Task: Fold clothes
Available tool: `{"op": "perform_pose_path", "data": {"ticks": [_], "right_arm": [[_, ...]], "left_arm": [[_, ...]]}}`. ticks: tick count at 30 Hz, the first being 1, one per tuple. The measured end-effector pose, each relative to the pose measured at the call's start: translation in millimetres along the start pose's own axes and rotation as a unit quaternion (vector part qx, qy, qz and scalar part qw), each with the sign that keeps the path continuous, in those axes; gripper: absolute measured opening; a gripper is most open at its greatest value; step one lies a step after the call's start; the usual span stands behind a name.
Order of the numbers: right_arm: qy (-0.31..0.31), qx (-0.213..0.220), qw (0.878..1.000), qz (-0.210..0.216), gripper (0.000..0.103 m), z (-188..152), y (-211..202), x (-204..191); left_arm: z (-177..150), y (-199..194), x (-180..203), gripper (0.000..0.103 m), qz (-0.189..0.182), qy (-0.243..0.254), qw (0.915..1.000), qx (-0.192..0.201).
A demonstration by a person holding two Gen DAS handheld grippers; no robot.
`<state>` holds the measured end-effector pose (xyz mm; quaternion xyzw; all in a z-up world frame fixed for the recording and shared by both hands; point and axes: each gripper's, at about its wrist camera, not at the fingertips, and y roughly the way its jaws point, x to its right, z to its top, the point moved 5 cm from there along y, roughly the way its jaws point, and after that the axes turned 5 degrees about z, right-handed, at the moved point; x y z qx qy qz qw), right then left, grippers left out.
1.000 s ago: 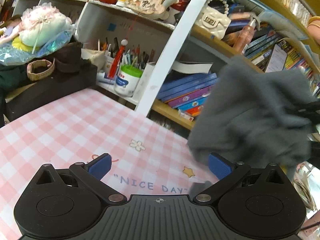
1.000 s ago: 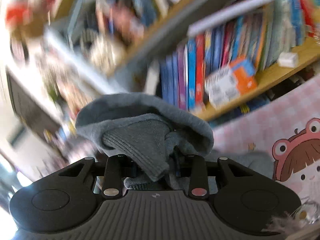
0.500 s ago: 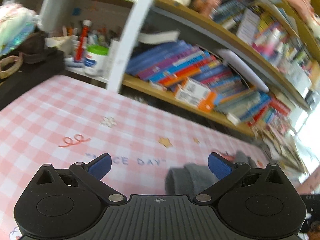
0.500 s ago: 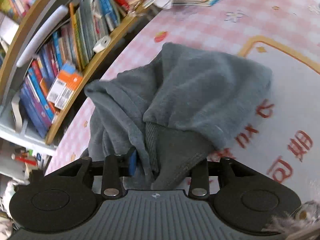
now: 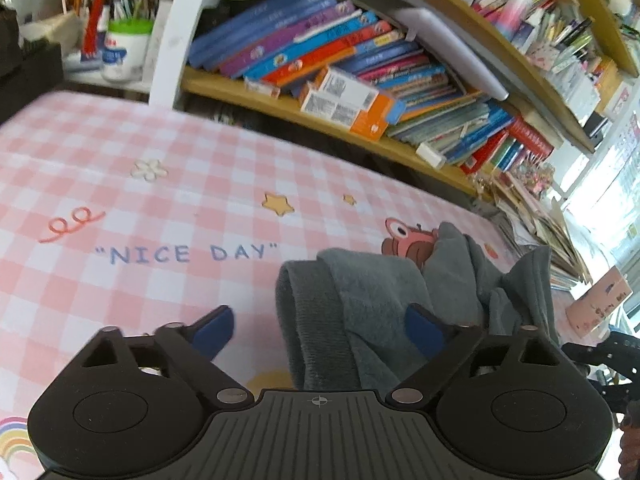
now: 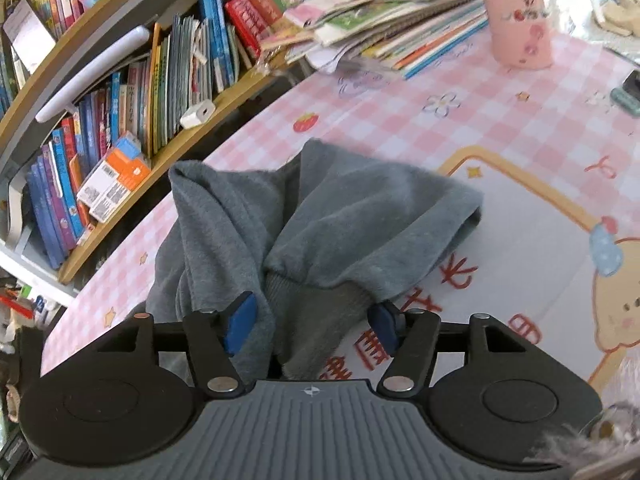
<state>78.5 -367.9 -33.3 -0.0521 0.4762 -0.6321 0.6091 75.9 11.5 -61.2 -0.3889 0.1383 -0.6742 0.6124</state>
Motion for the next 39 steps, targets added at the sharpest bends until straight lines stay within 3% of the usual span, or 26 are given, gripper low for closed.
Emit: {"op": "perform_pose_path", "data": {"ticks": [8,12,16,20,23,27,30,32,37,39], "right_arm": [[-0.022,0.038,0.999,-0.014,0.064,6,-13,-2],[-0.053,0.047,0.997,-0.007,0.068,4,-13,-15],[-0.091,0.041,0.995,0.016,0.068,0,-12,-31],[-0.127,0.029,0.991,0.039,0.069,-6,-9,-48],[-0.148,0.015,0.987,0.057,0.070,-11,-3,-61],[-0.181,-0.004,0.980,0.077,0.071,-20,3,-78],[-0.208,-0.022,0.974,0.093,0.073,-28,7,-89],[-0.215,-0.029,0.971,0.100,0.074,-29,11,-92],[-0.240,-0.056,0.966,0.080,0.074,-27,27,-91],[-0.256,-0.081,0.959,0.093,0.074,-34,32,-94]], "left_arm": [[-11,30,12,0.036,-0.022,0.008,0.9971,-0.073],[-8,19,2,0.024,-0.043,-0.015,0.9972,-0.059],[13,-18,-19,0.023,-0.012,-0.040,0.9989,0.022],[28,-53,-53,0.023,0.054,-0.062,0.9924,0.091],[20,-63,-84,0.023,0.090,-0.095,0.9875,0.089],[-1,-69,-113,0.025,0.092,-0.148,0.9823,0.069],[-5,-76,-114,0.029,0.091,-0.157,0.9807,0.072],[-6,-80,-114,0.033,0.091,-0.162,0.9798,0.075],[-6,-92,-110,0.059,0.082,-0.156,0.9799,0.094],[-9,-91,-106,0.062,0.080,-0.143,0.9826,0.087]]}}
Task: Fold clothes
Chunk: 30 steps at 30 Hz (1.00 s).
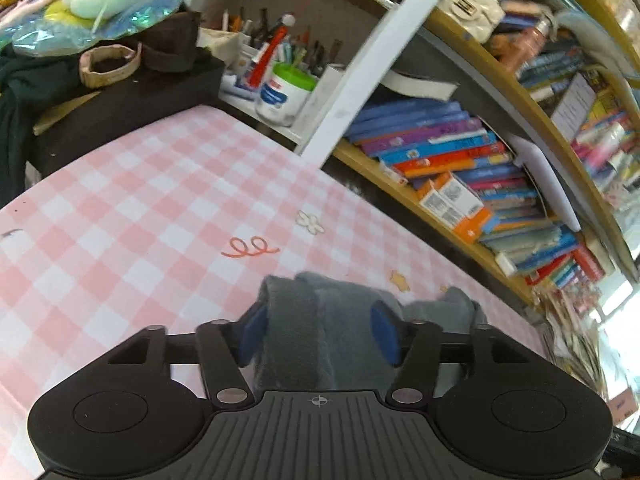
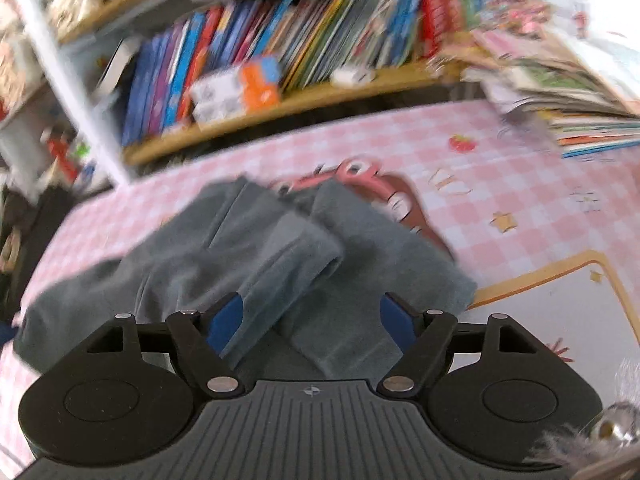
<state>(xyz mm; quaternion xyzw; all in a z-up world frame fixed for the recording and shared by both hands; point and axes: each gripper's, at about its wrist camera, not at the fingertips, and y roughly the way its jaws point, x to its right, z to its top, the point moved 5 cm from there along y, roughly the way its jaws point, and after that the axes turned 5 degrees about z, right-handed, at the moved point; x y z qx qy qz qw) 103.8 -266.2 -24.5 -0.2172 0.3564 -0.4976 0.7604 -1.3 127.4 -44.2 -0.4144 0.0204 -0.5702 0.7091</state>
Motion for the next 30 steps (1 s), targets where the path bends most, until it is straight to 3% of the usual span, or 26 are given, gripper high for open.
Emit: {"op": "perform_pose_path", "data": {"ticks": [7,8,9,10,12,14,17,20,22,28,30], "right_arm": [[-0.055,-0.077,0.995,0.028,0.073,-22,26,-23],[-0.062,-0.079,0.995,0.029,0.062,-24,27,-25],[-0.064,-0.079,0.994,0.036,0.043,-24,26,-27],[-0.060,-0.080,0.994,0.049,0.036,-24,25,-27],[-0.051,-0.074,0.994,0.065,0.009,-22,20,-26],[-0.051,-0.049,0.995,0.064,0.002,-15,11,-25],[-0.059,0.019,0.997,0.049,0.001,3,-13,-19],[-0.073,0.083,0.994,0.006,0.001,25,-36,-8],[-0.065,0.097,0.993,-0.007,0.001,33,-46,2],[-0.004,0.053,0.998,0.021,0.006,24,-36,18],[0.024,0.035,0.998,0.046,0.025,17,-29,17]], "left_arm": [[-14,10,12,0.063,0.023,0.047,0.9981,-0.032],[-15,10,13,0.063,0.025,0.050,0.9979,-0.033],[-14,10,13,0.063,0.024,0.049,0.9980,-0.032],[-13,9,12,0.063,0.022,0.044,0.9983,-0.030],[-11,8,9,0.063,0.021,0.033,0.9989,-0.024],[-11,8,7,0.063,0.020,0.030,0.9991,-0.024],[-12,9,10,0.063,0.022,0.038,0.9987,-0.026],[-12,10,12,0.065,0.022,0.044,0.9984,-0.027],[-10,8,10,0.066,0.021,0.041,0.9986,-0.024],[-5,2,4,0.066,0.021,0.027,0.9993,-0.015],[-5,-2,0,0.066,0.021,0.022,0.9994,-0.015]]}}
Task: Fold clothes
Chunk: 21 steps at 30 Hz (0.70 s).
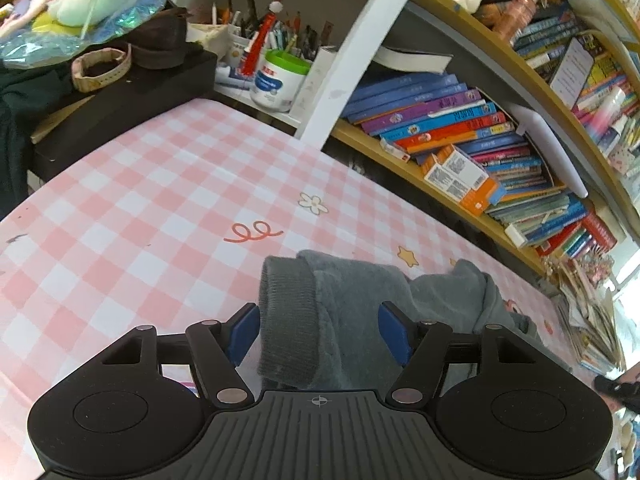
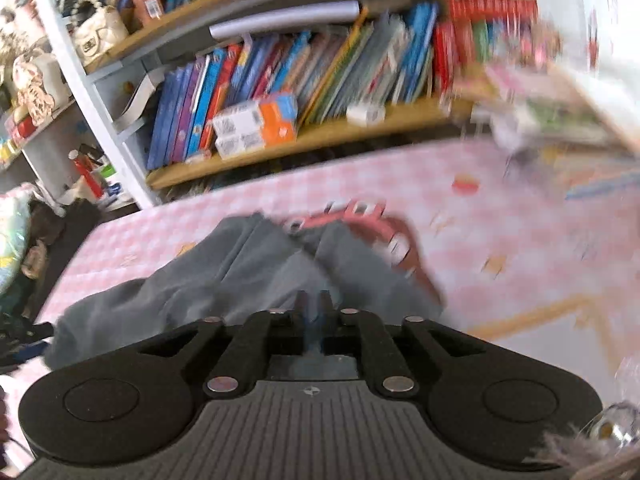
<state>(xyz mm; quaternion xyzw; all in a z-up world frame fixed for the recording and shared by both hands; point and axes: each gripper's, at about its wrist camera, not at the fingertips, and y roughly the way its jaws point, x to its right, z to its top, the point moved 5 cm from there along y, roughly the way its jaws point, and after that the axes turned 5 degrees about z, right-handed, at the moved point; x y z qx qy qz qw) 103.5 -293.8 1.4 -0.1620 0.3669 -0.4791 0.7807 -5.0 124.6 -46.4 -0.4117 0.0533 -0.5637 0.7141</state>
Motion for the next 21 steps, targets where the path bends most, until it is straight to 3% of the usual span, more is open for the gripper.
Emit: {"op": "perform_pose_path", "data": {"ticks": [1,2,4,6,9,11,15,19,20,21], "right_arm": [[0.014,-0.008,1.000,0.015,0.041,-4,4,-3],[0.029,-0.017,0.999,0.030,0.046,-7,8,-7],[0.031,-0.043,0.997,0.061,0.048,-12,19,-21],[0.015,-0.095,0.992,0.086,0.061,-22,36,-39],[-0.013,-0.146,0.985,0.091,0.062,-37,59,-57],[-0.017,-0.165,0.982,0.089,0.059,-44,70,-62],[0.024,-0.151,0.983,0.098,0.011,-39,72,-51],[0.105,-0.080,0.981,0.141,0.007,-23,50,-27],[0.125,-0.054,0.979,0.151,0.007,-17,42,-21],[0.146,-0.028,0.977,0.156,0.007,-11,34,-13]], "left_arm": [[0,-1,-2,0.066,0.000,-0.002,1.0000,-0.001],[-1,-2,-3,0.066,0.001,-0.004,1.0000,-0.003],[-3,-3,-6,0.066,0.002,-0.006,1.0000,-0.006],[-4,-1,-8,0.066,0.003,-0.007,0.9999,-0.013],[-8,1,-7,0.066,0.007,-0.004,0.9997,-0.023],[-9,1,-7,0.066,0.007,0.000,0.9996,-0.027],[-11,2,-10,0.066,0.006,-0.007,0.9994,-0.034],[-18,9,-14,0.059,-0.007,-0.027,0.9975,-0.064],[-20,10,-13,0.049,-0.017,-0.032,0.9971,-0.067],[-19,9,-13,0.031,-0.025,-0.034,0.9971,-0.064]]}}
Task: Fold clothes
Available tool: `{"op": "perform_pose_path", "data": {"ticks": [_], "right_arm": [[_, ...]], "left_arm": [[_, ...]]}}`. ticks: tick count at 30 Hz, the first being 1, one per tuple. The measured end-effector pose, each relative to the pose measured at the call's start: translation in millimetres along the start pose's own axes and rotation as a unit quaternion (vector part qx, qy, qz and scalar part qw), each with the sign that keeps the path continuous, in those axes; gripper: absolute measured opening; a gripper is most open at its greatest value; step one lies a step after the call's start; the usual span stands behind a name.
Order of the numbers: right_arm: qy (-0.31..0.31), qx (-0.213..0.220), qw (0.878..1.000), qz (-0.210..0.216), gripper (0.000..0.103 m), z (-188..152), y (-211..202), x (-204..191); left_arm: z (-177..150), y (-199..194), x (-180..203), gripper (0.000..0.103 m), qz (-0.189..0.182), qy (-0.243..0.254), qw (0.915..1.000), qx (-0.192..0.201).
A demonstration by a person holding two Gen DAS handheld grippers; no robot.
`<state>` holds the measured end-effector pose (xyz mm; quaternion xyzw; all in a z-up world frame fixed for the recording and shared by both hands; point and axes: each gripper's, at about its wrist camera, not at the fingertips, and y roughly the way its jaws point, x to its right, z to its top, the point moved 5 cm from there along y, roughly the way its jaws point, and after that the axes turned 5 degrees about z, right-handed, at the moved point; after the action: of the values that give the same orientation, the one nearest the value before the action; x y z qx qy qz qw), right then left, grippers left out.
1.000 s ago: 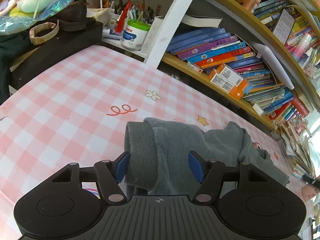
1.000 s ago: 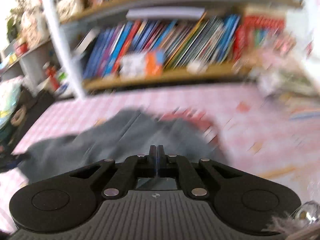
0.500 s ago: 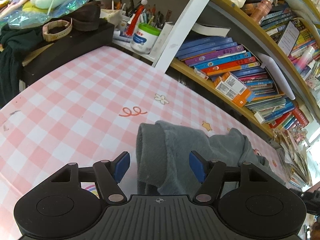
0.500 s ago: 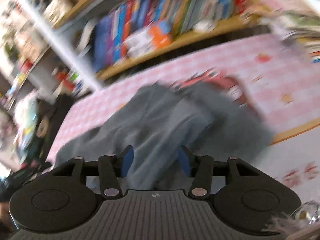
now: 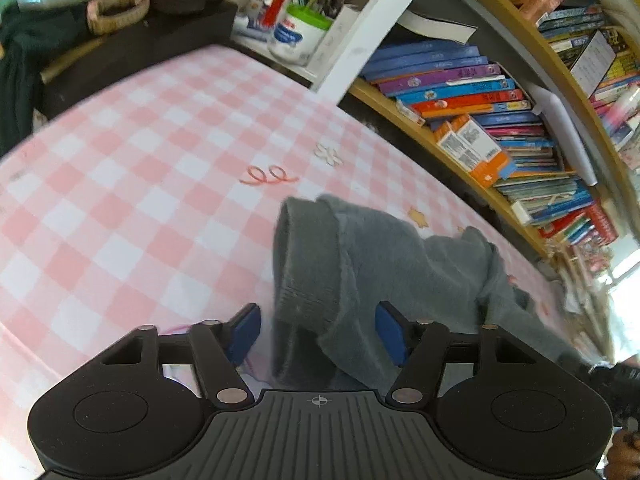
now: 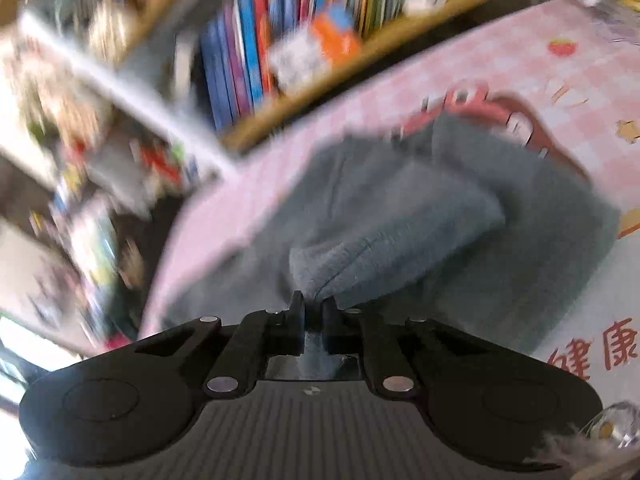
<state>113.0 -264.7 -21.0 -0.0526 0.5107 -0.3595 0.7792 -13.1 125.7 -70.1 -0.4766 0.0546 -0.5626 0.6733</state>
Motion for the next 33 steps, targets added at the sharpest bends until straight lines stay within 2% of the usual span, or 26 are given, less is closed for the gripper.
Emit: {"op": "perform_pose_path", "data": {"ticks": [2,3,6,8,9,11,12,14,17,19,21,25,28,30,31,32,33], "right_arm": [[0.037,0.059,0.997,0.010,0.007,15,-21,9],[0.058,0.091,0.994,0.009,0.007,23,-33,15],[0.146,0.192,0.970,-0.008,0.007,39,-72,48],[0.207,0.223,0.952,-0.032,0.007,38,-88,74],[0.226,0.224,0.947,-0.049,0.007,34,-91,84],[0.256,0.219,0.938,-0.078,0.007,23,-93,99],[0.263,0.214,0.938,-0.078,0.007,18,-92,101],[0.273,0.205,0.937,-0.074,0.007,7,-90,103],[0.276,0.171,0.943,-0.067,0.007,-6,-86,102],[0.274,0.133,0.950,-0.068,0.007,-16,-82,100],[0.270,0.092,0.956,-0.069,0.007,-26,-77,99],[0.258,0.063,0.959,-0.103,0.008,-33,-69,100],[0.186,0.039,0.974,-0.121,0.023,-27,-70,84],[0.110,0.016,0.984,-0.136,0.041,-23,-68,66],[0.073,0.006,0.987,-0.146,0.042,-21,-68,58],[0.036,0.001,0.986,-0.164,0.051,-20,-69,50],[0.003,0.005,0.981,-0.194,0.067,-19,-72,46]], "left_arm": [[1,-2,1,0.029,-0.013,-0.002,0.9999,0.009],[3,-4,0,0.014,-0.018,-0.008,0.9997,0.016],[11,-10,-3,0.014,-0.032,-0.029,0.9983,0.040],[15,-11,-7,0.014,-0.039,-0.051,0.9969,0.046],[17,-11,-10,0.014,-0.042,-0.062,0.9960,0.047],[21,-10,-17,0.013,-0.049,-0.085,0.9939,0.051],[24,-11,-21,0.013,-0.052,-0.098,0.9922,0.056],[31,-16,-34,0.013,-0.056,-0.137,0.9863,0.072],[43,-27,-58,0.012,-0.043,-0.182,0.9772,0.101],[49,-33,-71,0.012,-0.023,-0.190,0.9744,0.118],[53,-35,-76,0.012,-0.012,-0.175,0.9770,0.122],[54,-32,-75,0.012,-0.005,-0.159,0.9803,0.117],[52,-30,-73,0.012,-0.001,-0.149,0.9822,0.115],[51,-31,-75,0.013,-0.001,-0.153,0.9816,0.115],[50,-31,-76,0.013,-0.002,-0.156,0.9811,0.115],[49,-32,-77,0.013,-0.001,-0.156,0.9810,0.115],[49,-32,-77,0.013,0.000,-0.156,0.9810,0.115]]}}
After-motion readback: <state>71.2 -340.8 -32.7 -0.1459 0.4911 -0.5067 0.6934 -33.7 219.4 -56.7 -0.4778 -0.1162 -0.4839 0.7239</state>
